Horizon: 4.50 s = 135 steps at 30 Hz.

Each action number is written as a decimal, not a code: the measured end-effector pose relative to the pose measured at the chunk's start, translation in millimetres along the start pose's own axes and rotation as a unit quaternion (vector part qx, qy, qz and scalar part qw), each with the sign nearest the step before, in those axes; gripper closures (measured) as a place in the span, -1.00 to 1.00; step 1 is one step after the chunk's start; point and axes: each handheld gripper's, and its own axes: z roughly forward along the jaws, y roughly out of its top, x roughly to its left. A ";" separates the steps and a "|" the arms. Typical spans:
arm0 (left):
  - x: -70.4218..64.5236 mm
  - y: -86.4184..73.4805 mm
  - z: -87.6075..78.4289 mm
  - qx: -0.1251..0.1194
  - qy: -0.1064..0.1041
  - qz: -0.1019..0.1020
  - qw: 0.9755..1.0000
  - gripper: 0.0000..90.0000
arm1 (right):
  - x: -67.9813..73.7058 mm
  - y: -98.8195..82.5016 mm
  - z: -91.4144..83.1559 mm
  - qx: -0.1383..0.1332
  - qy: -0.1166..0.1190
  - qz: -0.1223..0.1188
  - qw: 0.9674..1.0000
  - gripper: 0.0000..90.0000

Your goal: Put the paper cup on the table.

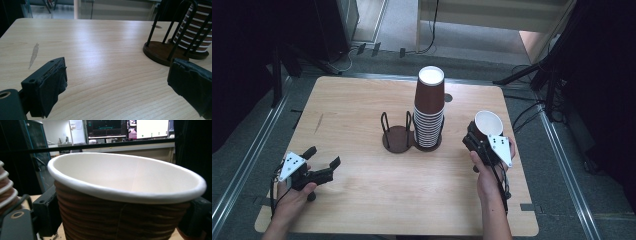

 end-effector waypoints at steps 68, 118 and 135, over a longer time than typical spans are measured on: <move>0.3 1.7 3.0 0.036 0.011 -0.012 0.999 -0.93 | -10.4 -48.5 28.7 0.107 0.025 -0.034 0.993 -0.95; -0.3 1.7 3.1 0.049 0.014 -0.009 0.999 -0.93 | -48.4 -16.1 -56.3 0.083 0.088 -0.013 0.993 -1.00; -0.5 1.9 3.8 0.051 0.018 -0.010 0.998 -0.93 | -72.9 -34.0 -74.0 0.102 0.068 -0.009 0.992 -1.00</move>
